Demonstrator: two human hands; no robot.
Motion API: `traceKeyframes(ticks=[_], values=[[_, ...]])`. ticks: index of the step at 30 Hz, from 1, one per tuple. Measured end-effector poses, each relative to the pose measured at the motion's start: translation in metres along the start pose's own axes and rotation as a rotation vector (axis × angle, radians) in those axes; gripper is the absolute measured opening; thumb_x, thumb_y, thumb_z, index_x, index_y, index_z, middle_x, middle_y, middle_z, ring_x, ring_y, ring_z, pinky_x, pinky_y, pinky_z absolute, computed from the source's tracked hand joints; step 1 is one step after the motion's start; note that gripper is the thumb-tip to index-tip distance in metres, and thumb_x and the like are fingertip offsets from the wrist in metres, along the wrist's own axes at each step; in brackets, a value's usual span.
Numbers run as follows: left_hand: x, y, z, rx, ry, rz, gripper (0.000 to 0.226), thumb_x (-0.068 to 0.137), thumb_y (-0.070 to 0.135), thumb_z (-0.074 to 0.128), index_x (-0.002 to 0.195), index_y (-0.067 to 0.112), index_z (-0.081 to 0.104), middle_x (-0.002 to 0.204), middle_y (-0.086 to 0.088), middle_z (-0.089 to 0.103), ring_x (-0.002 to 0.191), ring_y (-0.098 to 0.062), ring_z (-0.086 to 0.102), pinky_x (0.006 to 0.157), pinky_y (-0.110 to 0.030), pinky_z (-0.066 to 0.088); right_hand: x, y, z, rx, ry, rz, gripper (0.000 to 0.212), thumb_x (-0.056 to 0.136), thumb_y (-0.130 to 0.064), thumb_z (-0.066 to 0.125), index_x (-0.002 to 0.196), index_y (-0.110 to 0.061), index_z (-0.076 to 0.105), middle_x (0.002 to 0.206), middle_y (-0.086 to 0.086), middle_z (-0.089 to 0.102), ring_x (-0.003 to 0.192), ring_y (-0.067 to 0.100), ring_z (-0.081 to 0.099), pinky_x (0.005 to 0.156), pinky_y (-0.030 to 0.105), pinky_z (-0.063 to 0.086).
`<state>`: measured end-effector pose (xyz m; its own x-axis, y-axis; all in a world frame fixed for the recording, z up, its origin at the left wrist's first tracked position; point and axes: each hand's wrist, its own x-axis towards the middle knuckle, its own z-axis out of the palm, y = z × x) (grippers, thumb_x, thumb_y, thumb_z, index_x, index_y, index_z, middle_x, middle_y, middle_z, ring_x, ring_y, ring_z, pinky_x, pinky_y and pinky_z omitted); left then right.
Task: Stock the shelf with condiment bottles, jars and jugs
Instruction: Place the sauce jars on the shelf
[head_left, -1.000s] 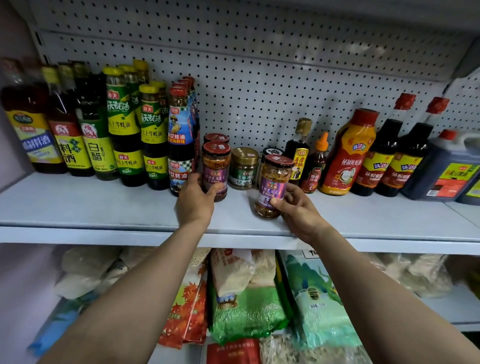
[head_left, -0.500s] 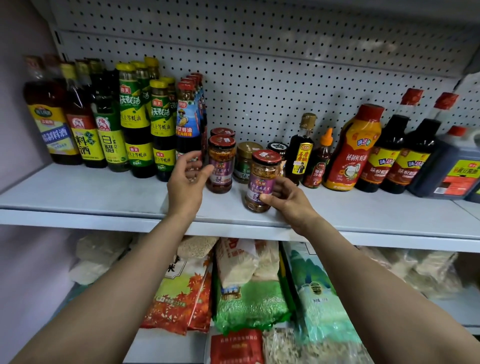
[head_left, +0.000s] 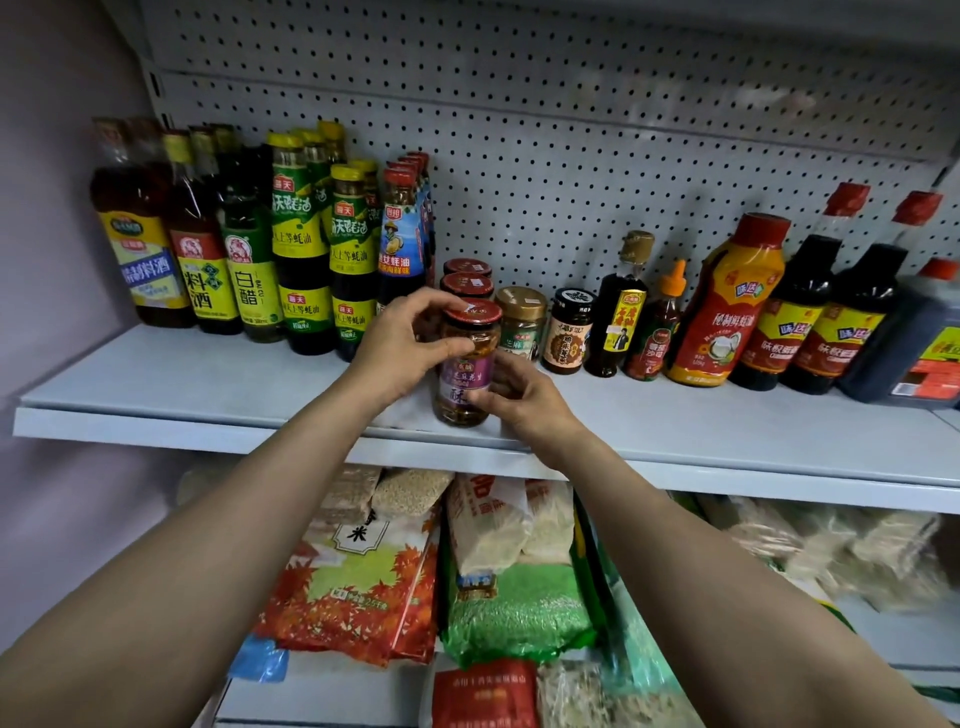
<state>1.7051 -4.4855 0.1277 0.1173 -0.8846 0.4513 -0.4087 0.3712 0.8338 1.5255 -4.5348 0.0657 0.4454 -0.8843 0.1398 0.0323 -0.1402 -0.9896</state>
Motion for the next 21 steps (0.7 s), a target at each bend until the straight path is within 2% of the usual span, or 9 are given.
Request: traceKeyframes(ticks=[3, 7, 10, 12, 14, 18, 21], values=[[0.002, -0.002, 0.000, 0.036, -0.006, 0.002, 0.043, 0.072, 0.019, 0.085, 0.104, 0.036, 0.062, 0.112, 0.016, 0.065, 0.108, -0.004, 0.060, 0.096, -0.033, 0.050, 0.002, -0.001, 0.000, 0.013, -0.018, 0.000, 0.060, 0.084, 0.000, 0.073, 0.139, -0.005, 0.050, 0.130, 0.014, 0.064, 0.123, 0.025, 0.060, 0.109, 0.042, 0.045], [0.009, -0.002, 0.000, 0.071, -0.002, -0.012, 0.043, 0.072, 0.019, 0.085, 0.106, 0.030, 0.060, 0.114, 0.012, 0.063, 0.109, -0.010, 0.060, 0.091, -0.031, 0.049, 0.008, 0.001, 0.002, -0.005, 0.015, 0.014, 0.055, 0.085, 0.000, 0.072, 0.136, -0.002, 0.051, 0.128, 0.014, 0.065, 0.122, 0.024, 0.060, 0.106, 0.037, 0.048], [0.014, -0.003, -0.002, 0.090, -0.011, -0.011, 0.042, 0.072, 0.019, 0.085, 0.105, 0.028, 0.060, 0.110, 0.014, 0.062, 0.105, -0.002, 0.058, 0.080, -0.019, 0.046, 0.014, 0.005, 0.001, -0.016, 0.052, 0.023, 0.051, 0.085, -0.001, 0.073, 0.131, -0.001, 0.052, 0.127, 0.016, 0.064, 0.122, 0.024, 0.060, 0.107, 0.040, 0.047], [0.016, -0.004, -0.003, 0.095, -0.025, -0.007, 0.042, 0.072, 0.019, 0.085, 0.104, 0.028, 0.060, 0.108, 0.017, 0.061, 0.102, 0.004, 0.056, 0.077, -0.017, 0.044, 0.017, 0.007, 0.001, -0.026, 0.049, 0.025, 0.050, 0.085, -0.002, 0.073, 0.130, 0.000, 0.051, 0.127, 0.017, 0.063, 0.122, 0.025, 0.059, 0.108, 0.041, 0.046], [0.019, -0.006, -0.003, 0.103, -0.025, -0.001, 0.042, 0.072, 0.020, 0.085, 0.105, 0.028, 0.061, 0.107, 0.017, 0.063, 0.100, 0.004, 0.057, 0.079, -0.019, 0.047, 0.020, 0.008, 0.001, -0.034, 0.053, 0.022, 0.049, 0.087, -0.001, 0.071, 0.130, 0.000, 0.049, 0.128, 0.019, 0.061, 0.123, 0.027, 0.058, 0.108, 0.041, 0.046], [0.029, -0.009, 0.000, 0.109, -0.020, -0.026, 0.041, 0.073, 0.017, 0.084, 0.105, 0.027, 0.061, 0.111, 0.006, 0.068, 0.104, -0.013, 0.064, 0.092, -0.038, 0.054, 0.030, 0.010, 0.003, -0.048, 0.070, 0.021, 0.047, 0.089, -0.002, 0.069, 0.131, -0.001, 0.046, 0.130, 0.020, 0.058, 0.125, 0.027, 0.056, 0.108, 0.041, 0.045], [0.036, -0.011, 0.001, 0.134, -0.008, -0.033, 0.040, 0.072, 0.018, 0.085, 0.103, 0.029, 0.061, 0.111, 0.006, 0.068, 0.104, -0.014, 0.065, 0.092, -0.041, 0.054, 0.038, 0.010, 0.003, -0.070, 0.068, 0.035, 0.048, 0.091, -0.004, 0.067, 0.132, -0.002, 0.044, 0.131, 0.018, 0.058, 0.125, 0.027, 0.055, 0.108, 0.041, 0.045]])
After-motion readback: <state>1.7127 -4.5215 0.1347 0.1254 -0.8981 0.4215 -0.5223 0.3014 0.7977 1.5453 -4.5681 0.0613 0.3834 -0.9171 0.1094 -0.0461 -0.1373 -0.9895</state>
